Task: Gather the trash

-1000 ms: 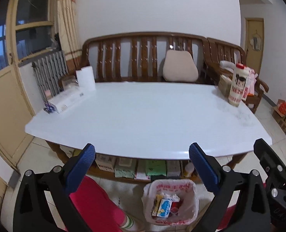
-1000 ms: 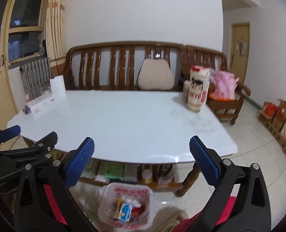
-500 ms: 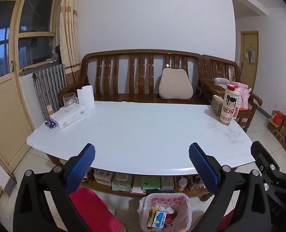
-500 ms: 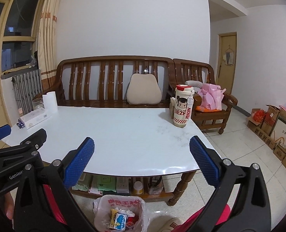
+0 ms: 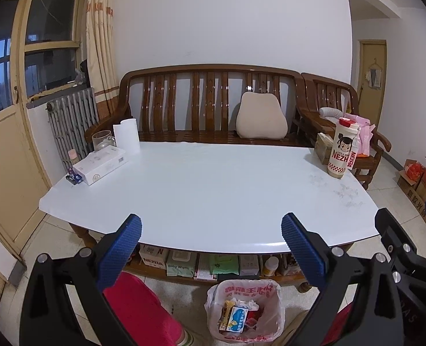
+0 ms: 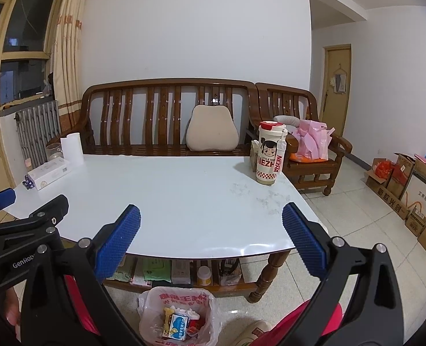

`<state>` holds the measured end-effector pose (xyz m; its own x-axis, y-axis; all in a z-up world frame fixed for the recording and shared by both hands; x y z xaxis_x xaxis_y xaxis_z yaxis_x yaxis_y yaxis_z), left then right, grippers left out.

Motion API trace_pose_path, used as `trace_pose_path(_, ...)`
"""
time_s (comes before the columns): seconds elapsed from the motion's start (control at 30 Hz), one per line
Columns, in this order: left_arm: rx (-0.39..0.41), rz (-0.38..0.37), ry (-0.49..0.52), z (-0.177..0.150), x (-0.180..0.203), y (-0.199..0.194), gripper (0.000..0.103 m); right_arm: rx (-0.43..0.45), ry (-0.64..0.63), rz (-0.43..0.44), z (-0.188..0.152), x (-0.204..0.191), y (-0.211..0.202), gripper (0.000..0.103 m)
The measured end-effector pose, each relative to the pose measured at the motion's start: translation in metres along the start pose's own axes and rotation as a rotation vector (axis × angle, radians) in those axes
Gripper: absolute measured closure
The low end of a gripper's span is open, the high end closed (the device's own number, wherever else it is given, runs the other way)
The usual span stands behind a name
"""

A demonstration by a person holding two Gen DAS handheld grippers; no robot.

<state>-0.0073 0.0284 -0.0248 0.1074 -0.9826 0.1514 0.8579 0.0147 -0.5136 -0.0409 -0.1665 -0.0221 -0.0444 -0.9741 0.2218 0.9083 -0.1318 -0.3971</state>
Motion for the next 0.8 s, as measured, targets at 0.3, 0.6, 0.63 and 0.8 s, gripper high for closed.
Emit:
trace_pose_path(0.3,-0.027,-0.009,0.015,-0.0028,0.0017,0.0046,0.008,0.002,0.008,-0.001,0.0014,0.0021,0.0012,0.007)
trace_pose_path(0.6,-0.009,0.007,0.025,-0.0017,0.0014,0.0041,0.008,0.001,0.016,0.002,-0.0010,0.0017,0.0013,0.007)
trace_pose_path(0.63,-0.006,0.007,0.028,-0.0013,0.0018,0.0039,0.008,0.001,0.017,0.002,-0.0015,0.0018,0.0013,0.007)
trace_pose_path(0.8,-0.015,0.011,0.033,-0.0017,0.0015,0.0063,0.008,-0.004,0.019,0.006,-0.0021,0.0020,0.0015,0.007)
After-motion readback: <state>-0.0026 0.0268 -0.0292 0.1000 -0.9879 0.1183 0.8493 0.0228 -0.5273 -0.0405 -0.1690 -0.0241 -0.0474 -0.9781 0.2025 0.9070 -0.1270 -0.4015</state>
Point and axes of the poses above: each gripper's, at about its wrist camera, not at the fingertips, and y roughly the way its jaws point, x to its right, z to its top, the point moved 8 cm from there along y, roughly the way its jaws point, and after that the axes turned 11 degrees about -y, right-handed, at the moved point
